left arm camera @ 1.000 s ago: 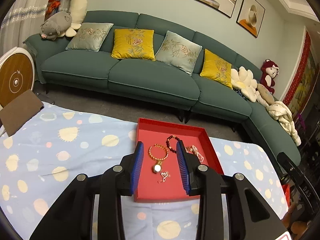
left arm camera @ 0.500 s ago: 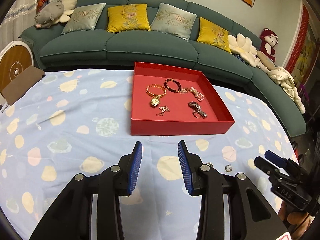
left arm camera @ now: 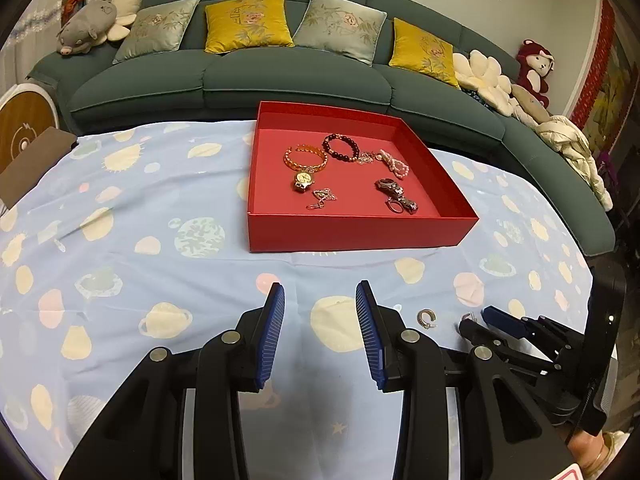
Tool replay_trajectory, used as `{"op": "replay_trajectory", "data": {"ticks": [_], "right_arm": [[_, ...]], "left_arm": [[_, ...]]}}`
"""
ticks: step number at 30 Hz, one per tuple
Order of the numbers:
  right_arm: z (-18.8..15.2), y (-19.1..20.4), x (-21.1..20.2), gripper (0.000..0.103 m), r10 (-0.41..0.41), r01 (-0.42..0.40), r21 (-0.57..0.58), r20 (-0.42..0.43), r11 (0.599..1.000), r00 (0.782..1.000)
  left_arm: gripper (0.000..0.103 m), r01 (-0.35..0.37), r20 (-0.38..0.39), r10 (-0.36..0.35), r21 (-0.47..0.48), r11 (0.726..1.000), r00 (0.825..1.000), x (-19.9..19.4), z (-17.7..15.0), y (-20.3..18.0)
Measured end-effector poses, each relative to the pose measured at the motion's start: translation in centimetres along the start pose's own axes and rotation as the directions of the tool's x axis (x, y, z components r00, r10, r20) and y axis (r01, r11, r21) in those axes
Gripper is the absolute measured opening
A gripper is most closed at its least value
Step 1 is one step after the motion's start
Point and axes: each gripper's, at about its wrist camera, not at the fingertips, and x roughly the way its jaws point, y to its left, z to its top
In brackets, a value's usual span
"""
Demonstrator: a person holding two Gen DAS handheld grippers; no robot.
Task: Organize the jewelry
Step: 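Move both tools back and grasp a gold hoop earring with the right tool, then carry the gold hoop earring into the red box and open the right tool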
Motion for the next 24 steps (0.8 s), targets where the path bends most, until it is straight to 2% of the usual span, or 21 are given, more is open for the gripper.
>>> {"op": "replay_trajectory", "data": {"ticks": [4, 6, 12, 14, 20, 24], "right_arm": [[0.1, 0.2, 0.4, 0.028, -0.012, 0.012, -0.01, -0.004, 1.0, 1.0], [0.1, 0.4, 0.3, 0.018, -0.02, 0.02, -0.025, -0.002, 0.999, 1.0], [0.1, 0.6, -0.2, 0.018, -0.018, 0.018, -0.033, 0.005, 0.999, 1.0], [0.4, 0.4, -1.0, 0.018, -0.011, 0.012, -0.027, 0.018, 1.0, 1.0], [1.1, -1.1, -3.4, 0.018, -0.013, 0.012, 0.018, 0.054, 1.0, 0.998], [0.8, -2.5, -4.0, 0.018, -0.023, 0.02, 0.046, 0.057, 0.999, 0.998]], "left_arm": [[0.035, 0.01, -0.006, -0.01, 0.006, 1.0, 1.0, 0.1, -0.1, -0.1], [0.035, 0.016, -0.011, -0.016, 0.004, 1.0, 1.0, 0.2, -0.1, -0.1], [0.036, 0.036, -0.033, -0.035, 0.029, 0.999, 0.999, 0.8, -0.3, -1.1], [0.042, 0.049, -0.04, -0.047, 0.041, 0.998, 0.998, 1.2, -0.5, -1.8], [0.044, 0.086, -0.085, -0.077, 0.116, 0.989, 0.993, 3.9, -1.2, -6.1], [0.044, 0.087, -0.096, -0.073, 0.148, 0.985, 0.993, 5.8, -1.9, -8.1]]}}
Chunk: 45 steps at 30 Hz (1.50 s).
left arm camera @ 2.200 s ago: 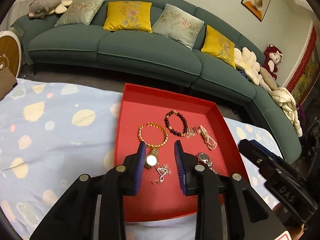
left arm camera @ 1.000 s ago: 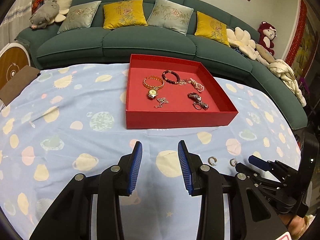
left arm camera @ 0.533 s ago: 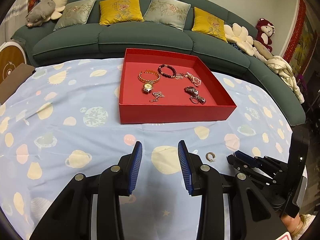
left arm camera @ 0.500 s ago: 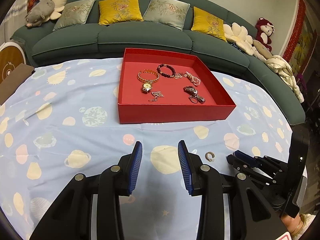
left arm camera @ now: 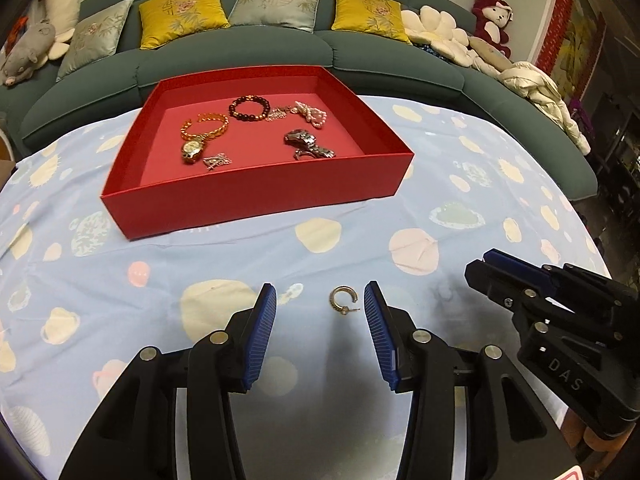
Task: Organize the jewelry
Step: 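Carry the gold hoop earring into the red box and open the right tool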
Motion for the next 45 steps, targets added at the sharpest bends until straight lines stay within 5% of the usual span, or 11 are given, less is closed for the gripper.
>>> {"op": "replay_trajectory", "data": {"ticks": [6, 13, 24, 34, 45], "right_arm": [[-0.3, -0.5, 0.0, 0.018, 0.001, -0.001, 0.004, -0.005, 1.0, 1.0], [-0.2, -0.5, 0.3, 0.018, 0.003, -0.003, 0.007, -0.008, 1.0, 1.0], [1.1, 0.3, -1.0, 0.018, 0.027, -0.027, 0.013, 0.033, 1.0, 0.999], [7.4, 3.6, -3.2, 0.018, 0.094, -0.09, -0.034, 0.132, 0.995, 0.987], [13.6, 5.2, 1.9, 0.018, 0.11, -0.107, -0.029, 0.117, 0.994, 0.987]], "left_arm": [[0.043, -0.006, -0.014, 0.006, 0.01, 1.0, 1.0, 2.2, -0.2, -0.9], [0.015, -0.019, 0.002, 0.019, 0.053, 0.998, 1.0, 2.7, -0.6, -1.2], [0.014, 0.019, 0.059, -0.019, 0.003, 1.0, 0.998, -0.8, 1.1, 0.4], [0.014, -0.005, 0.201, 0.014, -0.048, 0.999, 0.98, -7.5, 7.3, 4.2], [0.014, -0.017, 0.19, 0.027, -0.053, 0.998, 0.981, -3.4, 11.8, 6.7]]}}
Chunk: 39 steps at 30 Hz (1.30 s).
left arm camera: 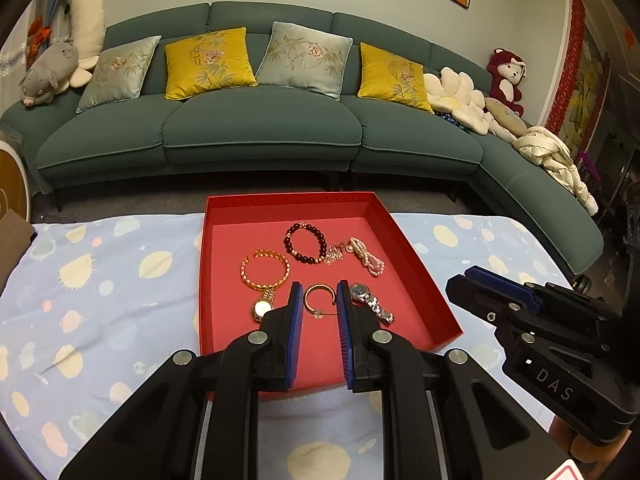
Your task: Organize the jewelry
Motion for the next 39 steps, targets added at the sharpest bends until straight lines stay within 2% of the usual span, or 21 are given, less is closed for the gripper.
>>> {"op": "replay_trajectory", "data": {"ticks": [6, 11, 18, 20, 21, 22, 24, 28, 33, 36, 39], "right_arm": [[1.1, -1.2, 3.8, 0.018, -0.023, 0.023, 0.007, -0.029, 1.0, 0.999], [1.5, -2.2, 6.2, 0.018, -0.003, 0.005, 0.033, -0.053, 0.999, 0.999], [2.2, -2.3, 7.5, 0.019, 0.036, -0.034, 0.031, -0.034, 0.999, 0.999], [2.3, -2.3, 7.5, 0.019, 0.041, -0.04, 0.031, -0.022, 0.999, 0.999], [2.3, -2.3, 7.4, 0.019, 0.037, -0.037, 0.033, -0.011, 0.999, 0.999], [2.4, -2.4, 7.4, 0.019, 0.04, -0.04, 0.036, -0.004, 0.999, 0.999], [2.7, -2.5, 7.2, 0.019, 0.036, -0.036, 0.042, 0.006, 0.998, 0.999], [3.3, -2.9, 5.9, 0.019, 0.04, -0.042, 0.057, 0.039, 0.998, 0.998], [4.1, -2.6, 2.4, 0.021, 0.033, -0.038, 0.06, 0.088, 0.998, 0.996], [4.0, -1.8, -0.7, 0.034, 0.002, -0.007, 0.034, 0.129, 0.999, 0.992], [3.6, -0.9, -3.4, 0.037, -0.012, 0.009, 0.018, 0.152, 1.0, 0.988]], "left_arm": [[0.015, -0.007, -0.02, 0.007, 0.014, 1.0, 1.0, 3.7, 1.0, -0.4], [0.015, -0.002, -0.037, 0.001, -0.016, 1.0, 0.999, 5.9, 1.4, 0.1], [0.016, -0.003, -0.048, 0.001, -0.05, 0.999, 0.999, 7.5, 1.9, 0.6], [0.018, -0.004, -0.043, 0.002, -0.054, 0.999, 0.999, 7.5, 2.1, 0.6], [0.023, -0.004, -0.039, 0.001, -0.06, 0.998, 0.999, 7.4, 2.2, 0.7], [0.036, -0.009, -0.033, 0.007, -0.068, 0.998, 0.999, 7.2, 2.2, 0.8], [0.045, -0.037, -0.013, 0.036, -0.086, 0.996, 0.999, 6.8, 2.4, 1.3], [0.045, -0.039, 0.012, 0.041, -0.104, 0.994, 0.999, 5.4, 3.0, 2.1], [0.045, -0.056, 0.038, 0.06, -0.105, 0.993, 0.997, 1.5, 3.1, 3.0], [0.045, -0.048, 0.033, 0.053, -0.123, 0.991, 0.998, -1.0, 2.5, 3.7], [0.045, -0.059, 0.029, 0.063, -0.12, 0.991, 0.998, -3.5, 1.4, 3.8]]}}
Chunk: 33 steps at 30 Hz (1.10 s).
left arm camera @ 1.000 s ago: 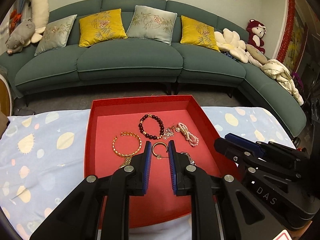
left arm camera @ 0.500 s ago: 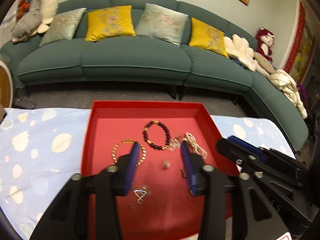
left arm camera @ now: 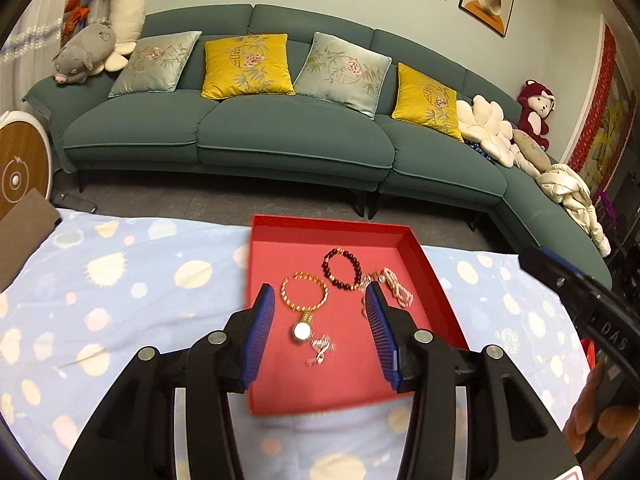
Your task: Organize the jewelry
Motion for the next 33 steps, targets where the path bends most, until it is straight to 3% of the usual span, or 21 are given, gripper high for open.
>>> {"op": "replay_trajectory", "data": {"ticks": [2, 5, 8, 15, 20, 24, 33], "right_arm": [[-0.7, 0.5, -1.6, 0.038, 0.004, -0.004, 0.0, 0.0, 1.0, 1.0], [-2.5, 1.2, -3.7, 0.049, -0.024, 0.024, -0.023, 0.002, 0.999, 1.0], [-4.5, 1.6, -4.8, 0.049, -0.016, 0.016, -0.004, -0.033, 1.0, 0.999], [-8.2, 2.6, -4.5, 0.05, -0.025, 0.027, 0.017, -0.124, 0.999, 0.992], [-9.2, 3.1, -3.3, 0.051, -0.039, 0.039, -0.001, -0.157, 0.999, 0.987], [-9.5, 3.3, -2.9, 0.06, -0.054, 0.054, -0.001, -0.151, 0.999, 0.987], [-10.2, 4.5, -2.4, 0.062, -0.065, 0.058, -0.049, -0.161, 0.997, 0.985]], "left_arm": [[0.045, -0.022, -0.002, 0.022, 0.015, 1.0, 1.0, -1.4, -0.7, -0.1], [0.045, -0.052, -0.001, 0.052, 0.05, 0.997, 0.999, -3.0, -2.0, -0.5], [0.051, -0.084, 0.014, 0.083, 0.067, 0.994, 0.996, -4.2, -3.6, -0.9], [0.052, -0.108, -0.025, 0.11, 0.059, 0.992, 0.994, -4.3, -7.0, -1.5], [0.052, -0.128, -0.051, 0.133, 0.078, 0.989, 0.99, -3.1, -8.3, -1.8], [0.052, -0.165, -0.036, 0.169, 0.097, 0.981, 0.985, -2.8, -8.6, -1.8], [0.056, -0.19, -0.046, 0.196, 0.097, 0.977, 0.98, -2.6, -8.8, -1.5]]}}
